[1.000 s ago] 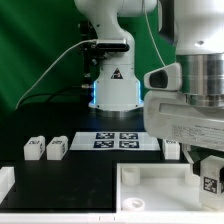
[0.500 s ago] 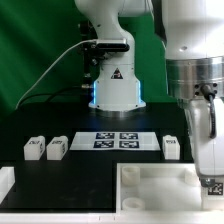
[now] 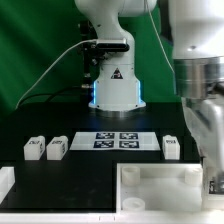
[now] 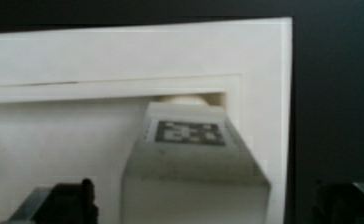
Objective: Assemble one leg
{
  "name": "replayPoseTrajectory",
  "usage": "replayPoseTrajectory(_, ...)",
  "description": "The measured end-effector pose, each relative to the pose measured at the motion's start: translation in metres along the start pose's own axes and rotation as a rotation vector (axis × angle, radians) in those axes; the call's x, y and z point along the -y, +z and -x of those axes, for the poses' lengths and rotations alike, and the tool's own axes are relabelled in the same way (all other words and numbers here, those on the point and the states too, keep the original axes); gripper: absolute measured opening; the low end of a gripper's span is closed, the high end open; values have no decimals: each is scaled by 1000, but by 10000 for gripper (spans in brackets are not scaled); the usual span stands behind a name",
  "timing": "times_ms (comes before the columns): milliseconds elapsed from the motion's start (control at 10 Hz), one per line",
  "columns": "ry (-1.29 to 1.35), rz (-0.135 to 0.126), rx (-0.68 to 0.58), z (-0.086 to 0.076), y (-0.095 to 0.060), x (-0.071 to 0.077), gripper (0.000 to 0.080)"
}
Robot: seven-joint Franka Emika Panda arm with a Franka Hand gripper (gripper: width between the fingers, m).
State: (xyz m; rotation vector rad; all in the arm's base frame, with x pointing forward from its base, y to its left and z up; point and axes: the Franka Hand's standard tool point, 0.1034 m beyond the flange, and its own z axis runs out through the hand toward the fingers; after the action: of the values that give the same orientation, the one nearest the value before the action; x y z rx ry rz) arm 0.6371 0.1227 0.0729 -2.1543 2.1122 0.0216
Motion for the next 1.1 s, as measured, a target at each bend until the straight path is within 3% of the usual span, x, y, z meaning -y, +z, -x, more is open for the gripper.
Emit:
replayPoseTrajectory(100, -143, -4, 3, 7, -1, 0, 642)
replayPoseTrajectory(400, -459, -3, 2, 5, 0, 0, 648)
replayPoseTrajectory(600, -790, 3, -14, -6, 2, -2, 649)
replayPoseTrajectory(800, -1176, 30, -47, -9, 2, -2, 649)
replayPoseTrajectory(900, -1274, 32, -51, -12, 1, 0, 649)
replayPoseTrajectory(1100, -1231, 27, -55, -14, 1, 1, 605)
